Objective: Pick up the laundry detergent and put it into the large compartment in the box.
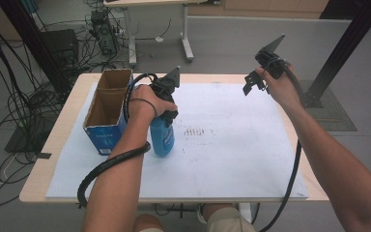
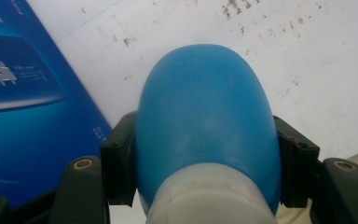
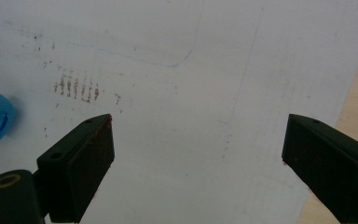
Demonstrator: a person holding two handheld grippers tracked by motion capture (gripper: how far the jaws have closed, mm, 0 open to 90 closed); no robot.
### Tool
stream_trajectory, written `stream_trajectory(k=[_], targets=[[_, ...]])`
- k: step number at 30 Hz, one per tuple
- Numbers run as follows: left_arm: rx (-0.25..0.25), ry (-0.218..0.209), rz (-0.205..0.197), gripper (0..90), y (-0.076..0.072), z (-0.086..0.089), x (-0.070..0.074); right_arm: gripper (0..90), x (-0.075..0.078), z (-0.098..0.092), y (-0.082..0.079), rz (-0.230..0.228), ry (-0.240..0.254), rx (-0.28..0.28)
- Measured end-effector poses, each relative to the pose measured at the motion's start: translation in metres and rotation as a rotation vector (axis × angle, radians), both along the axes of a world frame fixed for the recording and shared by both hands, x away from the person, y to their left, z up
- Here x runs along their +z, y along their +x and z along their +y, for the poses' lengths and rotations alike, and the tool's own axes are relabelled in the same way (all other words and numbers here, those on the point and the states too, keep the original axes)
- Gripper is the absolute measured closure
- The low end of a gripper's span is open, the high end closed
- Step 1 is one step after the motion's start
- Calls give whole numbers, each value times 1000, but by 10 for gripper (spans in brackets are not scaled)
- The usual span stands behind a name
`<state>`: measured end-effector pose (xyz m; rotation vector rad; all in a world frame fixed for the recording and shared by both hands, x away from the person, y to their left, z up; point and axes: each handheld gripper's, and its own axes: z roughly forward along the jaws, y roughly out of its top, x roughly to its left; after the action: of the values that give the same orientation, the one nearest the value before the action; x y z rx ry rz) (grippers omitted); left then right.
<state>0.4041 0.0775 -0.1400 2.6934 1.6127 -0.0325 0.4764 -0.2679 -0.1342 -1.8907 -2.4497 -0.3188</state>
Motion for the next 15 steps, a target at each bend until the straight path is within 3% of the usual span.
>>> stream_trajectory(k=[7,15], targets=[[-2,-14,-1,375,1,4,32,91,3,8,-3,-8,-17,12],[14,-1,-40,375,-4,8,81,91,10,12,-6,-15,-21,17]])
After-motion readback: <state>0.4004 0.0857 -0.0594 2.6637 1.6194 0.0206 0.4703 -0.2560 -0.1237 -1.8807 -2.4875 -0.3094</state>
